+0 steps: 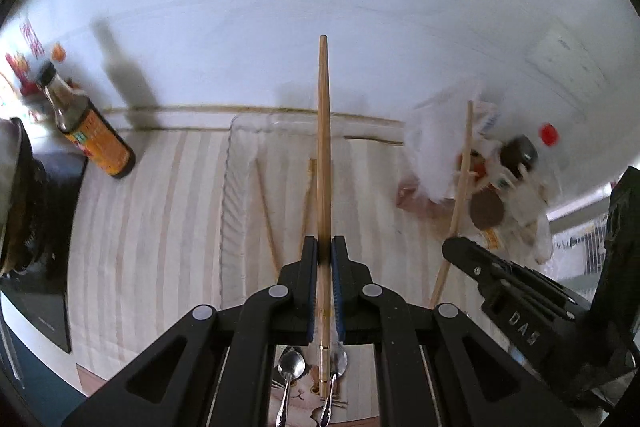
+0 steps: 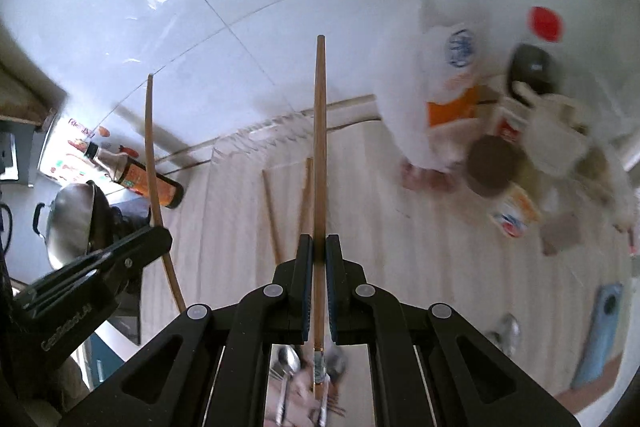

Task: Organize utensils
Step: 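Open the left tool over the basket while the right tool releases its chopstick there, then lower the left tool onto a metal spoon and close it while the right tool grasps another spoon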

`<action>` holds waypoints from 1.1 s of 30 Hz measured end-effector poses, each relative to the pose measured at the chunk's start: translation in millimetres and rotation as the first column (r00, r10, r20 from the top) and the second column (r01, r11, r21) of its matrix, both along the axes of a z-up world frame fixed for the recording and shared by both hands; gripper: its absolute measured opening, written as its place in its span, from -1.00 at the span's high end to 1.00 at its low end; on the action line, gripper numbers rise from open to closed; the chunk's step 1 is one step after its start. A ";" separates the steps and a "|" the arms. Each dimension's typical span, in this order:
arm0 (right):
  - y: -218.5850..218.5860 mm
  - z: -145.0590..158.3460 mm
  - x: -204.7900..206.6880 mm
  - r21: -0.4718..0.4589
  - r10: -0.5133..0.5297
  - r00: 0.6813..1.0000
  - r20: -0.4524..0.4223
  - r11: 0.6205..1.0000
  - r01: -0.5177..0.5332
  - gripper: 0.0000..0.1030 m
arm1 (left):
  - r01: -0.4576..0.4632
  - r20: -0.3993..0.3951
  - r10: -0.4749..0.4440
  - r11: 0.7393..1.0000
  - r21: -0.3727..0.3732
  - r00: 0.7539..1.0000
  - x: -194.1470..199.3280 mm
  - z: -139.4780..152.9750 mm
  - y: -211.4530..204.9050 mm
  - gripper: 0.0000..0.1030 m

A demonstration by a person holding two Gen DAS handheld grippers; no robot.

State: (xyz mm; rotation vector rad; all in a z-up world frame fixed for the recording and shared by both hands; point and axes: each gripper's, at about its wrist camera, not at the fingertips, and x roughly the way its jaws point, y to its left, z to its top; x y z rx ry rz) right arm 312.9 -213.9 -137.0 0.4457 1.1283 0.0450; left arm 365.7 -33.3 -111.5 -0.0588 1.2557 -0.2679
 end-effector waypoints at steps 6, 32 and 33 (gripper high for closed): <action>5.8 -32.7 48.9 0.067 0.022 0.997 -0.072 0.998 -0.017 0.88 | -0.045 -0.137 0.041 0.999 -0.025 0.990 35.8 -39.4 14.1 0.91; -15.2 -72.8 -41.6 -0.147 -0.025 0.984 -0.177 0.989 -0.001 0.36 | -0.126 0.199 0.072 0.953 0.276 0.977 -62.0 -52.9 83.0 -1.00; -11.2 -85.0 -56.4 -0.132 -0.014 0.978 -0.208 0.991 -0.014 0.36 | -0.121 0.189 0.065 0.946 0.302 0.980 -67.9 -60.6 83.5 -1.00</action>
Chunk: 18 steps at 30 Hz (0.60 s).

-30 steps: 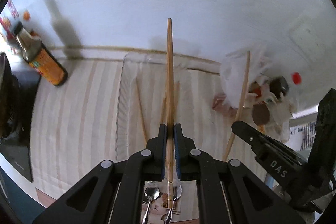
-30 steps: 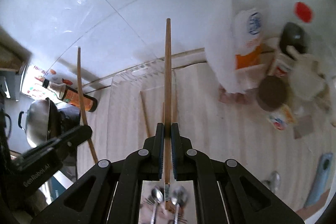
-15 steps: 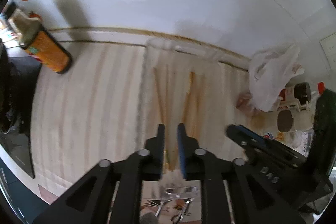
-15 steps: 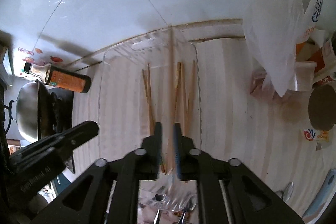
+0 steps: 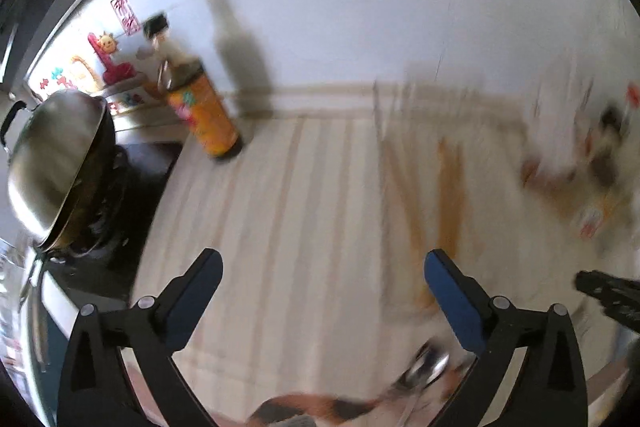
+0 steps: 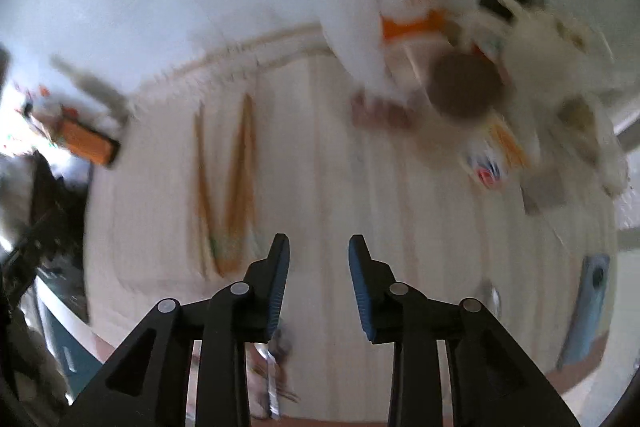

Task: Organize utensils
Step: 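Lower the left tool onto a metal spoon and close it while the right tool grasps another spoon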

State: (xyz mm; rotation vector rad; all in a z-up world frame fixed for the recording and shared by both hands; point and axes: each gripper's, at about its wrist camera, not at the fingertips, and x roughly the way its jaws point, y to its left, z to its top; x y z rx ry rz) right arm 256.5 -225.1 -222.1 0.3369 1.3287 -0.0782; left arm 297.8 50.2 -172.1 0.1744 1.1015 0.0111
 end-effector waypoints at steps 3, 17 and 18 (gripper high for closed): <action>12.8 -31.1 -30.9 0.058 0.012 0.997 -0.073 0.998 -0.007 0.36 | 0.000 -0.079 0.004 0.999 0.045 0.997 -18.7 -34.8 10.0 -1.00; 110.4 -104.5 -70.0 -0.080 0.107 0.989 -0.097 0.990 -0.115 0.42 | -0.007 -0.295 0.044 0.992 0.125 0.954 -59.3 -139.7 25.2 -1.00; 110.0 -104.2 -71.4 -0.111 0.105 0.990 -0.096 0.987 -0.115 0.52 | -0.003 -0.297 0.037 0.993 0.115 0.954 -62.9 -138.0 23.8 -1.00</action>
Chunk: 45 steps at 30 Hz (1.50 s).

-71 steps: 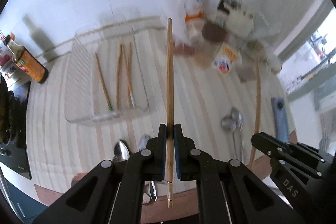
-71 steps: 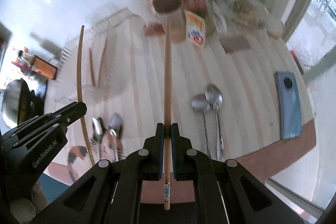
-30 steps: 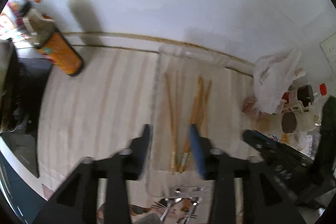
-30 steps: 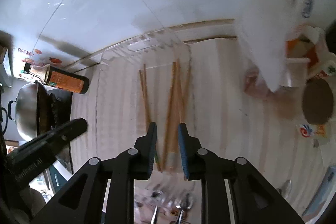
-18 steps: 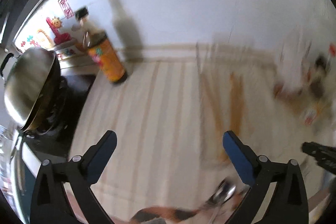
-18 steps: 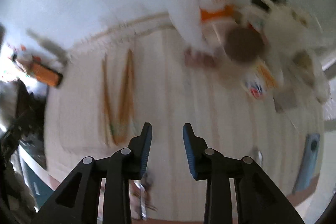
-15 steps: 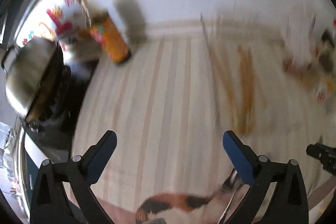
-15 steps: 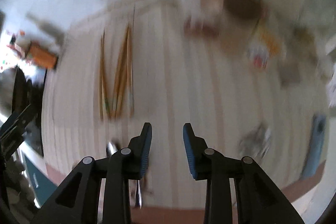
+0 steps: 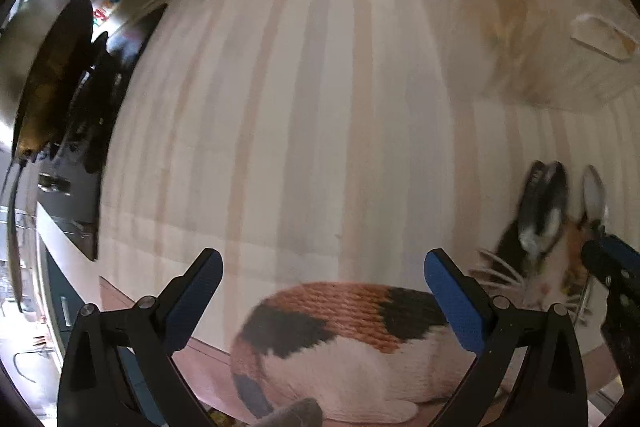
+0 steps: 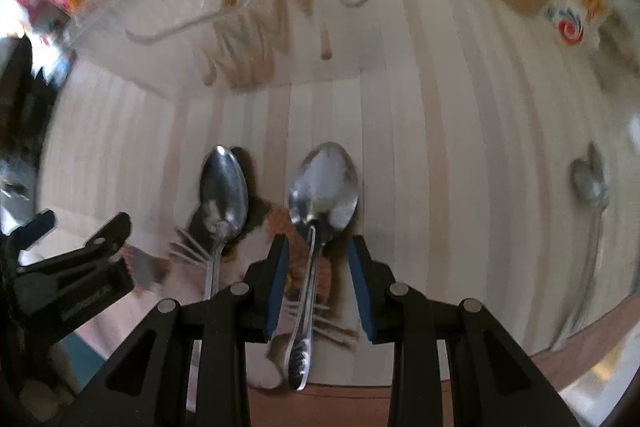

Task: Organize utensils
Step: 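Lower the left tool onto a metal spoon and close it while the right tool grasps another spoon, then carry the left tool's spoon to the basket while the right tool carries its spoon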

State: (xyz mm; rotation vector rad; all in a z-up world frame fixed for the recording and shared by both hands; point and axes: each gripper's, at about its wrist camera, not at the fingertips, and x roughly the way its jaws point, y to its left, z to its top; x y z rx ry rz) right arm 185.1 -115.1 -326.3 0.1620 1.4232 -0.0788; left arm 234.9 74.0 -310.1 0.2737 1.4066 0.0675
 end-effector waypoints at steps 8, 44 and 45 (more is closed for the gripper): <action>-53.8 -5.2 -21.8 -0.056 -0.099 0.994 -0.040 0.994 0.097 0.88 | 0.124 -0.050 -0.132 0.982 -0.140 0.990 -18.1 1.7 -48.0 -0.92; -61.1 -14.5 -34.9 0.061 0.014 0.991 -0.132 0.998 -0.006 0.87 | 0.029 -0.136 -0.053 0.985 -0.171 0.989 -18.9 -5.4 -55.8 0.91; -60.0 -14.6 -34.0 0.054 0.017 0.991 -0.132 0.998 -0.010 0.87 | 0.033 -0.136 -0.057 0.985 -0.170 0.989 -18.8 -6.5 -57.2 0.91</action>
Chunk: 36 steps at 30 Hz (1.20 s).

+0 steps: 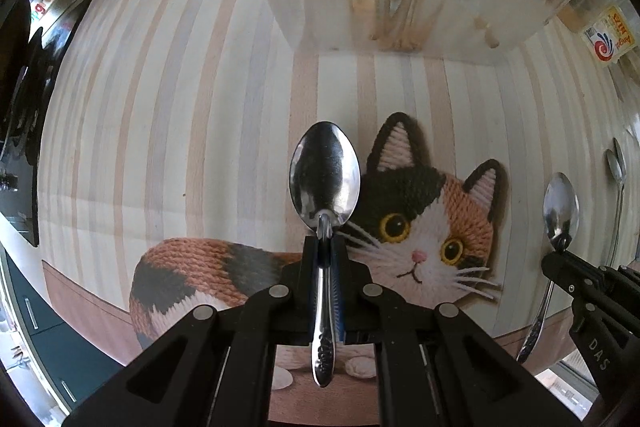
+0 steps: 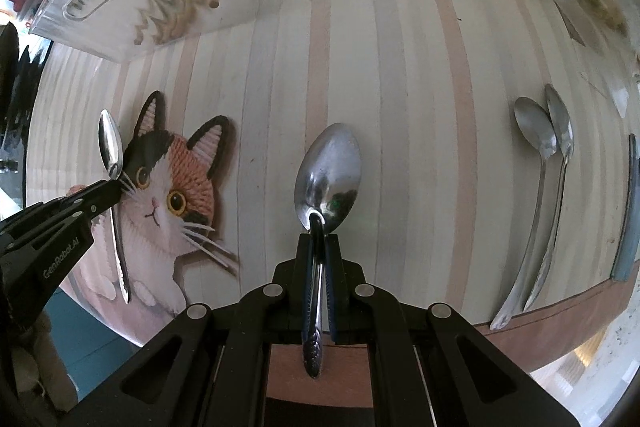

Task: Organize utensils
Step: 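Carry the left tool's spoon to the basket while the right tool carries its spoon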

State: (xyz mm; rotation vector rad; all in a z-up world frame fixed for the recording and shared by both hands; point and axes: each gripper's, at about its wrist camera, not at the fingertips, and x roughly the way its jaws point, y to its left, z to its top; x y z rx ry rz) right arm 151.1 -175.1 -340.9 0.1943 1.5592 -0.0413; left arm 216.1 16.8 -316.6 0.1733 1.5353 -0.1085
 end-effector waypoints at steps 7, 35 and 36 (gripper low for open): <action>15.8 5.5 2.2 -0.032 0.000 1.000 0.000 0.999 0.000 0.88 | 0.005 0.021 -0.005 1.000 0.009 1.000 -4.9 1.0 -5.7 0.92; 10.0 125.4 22.3 0.141 -0.076 0.969 0.237 0.989 0.043 0.95 | -0.037 0.269 0.057 0.996 -0.079 0.962 -2.3 143.4 20.4 0.93; 9.7 129.7 26.1 0.147 -0.074 0.967 0.245 0.988 0.039 0.95 | -0.036 0.277 0.058 0.996 -0.085 0.959 0.9 149.9 20.9 0.93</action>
